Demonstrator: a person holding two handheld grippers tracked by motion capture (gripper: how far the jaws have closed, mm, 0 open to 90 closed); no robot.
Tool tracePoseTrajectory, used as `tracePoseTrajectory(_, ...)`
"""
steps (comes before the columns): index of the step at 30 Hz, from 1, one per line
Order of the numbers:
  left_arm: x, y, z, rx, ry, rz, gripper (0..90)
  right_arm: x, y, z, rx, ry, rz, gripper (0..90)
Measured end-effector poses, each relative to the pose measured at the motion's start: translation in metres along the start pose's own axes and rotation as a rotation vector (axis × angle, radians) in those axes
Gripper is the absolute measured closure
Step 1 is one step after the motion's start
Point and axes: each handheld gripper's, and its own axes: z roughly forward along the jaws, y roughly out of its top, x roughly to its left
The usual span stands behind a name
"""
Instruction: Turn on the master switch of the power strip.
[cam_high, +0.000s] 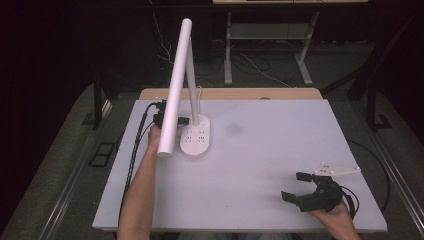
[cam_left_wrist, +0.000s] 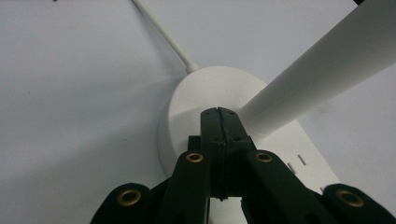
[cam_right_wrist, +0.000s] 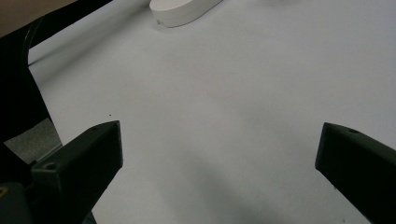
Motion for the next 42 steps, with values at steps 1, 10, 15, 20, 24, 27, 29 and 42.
tracePoseTrajectory(1, 0.000, -0.001, 0.000, -0.007, 0.002, -0.011, 89.9, 0.000, 0.000, 0.000, 0.001, 0.001, 0.001, 0.1)
tracePoseTrajectory(10, -0.009, -0.004, 0.001, -0.001, 0.061, 0.049, 90.0, 0.003, 0.000, 0.000, -0.002, 0.001, -0.001, 0.1)
tracePoseTrajectory(15, -0.014, -0.005, 0.002, -0.013, 0.118, 0.071, 90.0, 0.004, 0.000, 0.001, -0.003, 0.001, -0.004, 0.1)
tracePoseTrajectory(20, -0.014, -0.006, 0.003, -0.031, 0.130, 0.037, 90.0, 0.005, 0.000, 0.000, -0.004, 0.003, -0.012, 0.1)
tracePoseTrajectory(24, -0.012, -0.006, 0.003, -0.026, 0.120, 0.031, 90.0, 0.004, 0.000, 0.000, -0.002, 0.001, -0.003, 0.1)
tracePoseTrajectory(27, -0.013, -0.006, 0.002, -0.013, 0.126, 0.052, 90.0, 0.003, 0.001, -0.001, -0.006, 0.002, -0.004, 0.1)
tracePoseTrajectory(29, -0.012, -0.006, 0.002, -0.009, 0.103, 0.040, 90.0, 0.003, 0.000, -0.001, -0.006, 0.000, -0.003, 0.1)
tracePoseTrajectory(42, -0.011, -0.006, 0.005, -0.036, 0.052, -0.011, 89.9, 0.000, -0.001, -0.004, -0.019, -0.002, 0.006, 0.1)
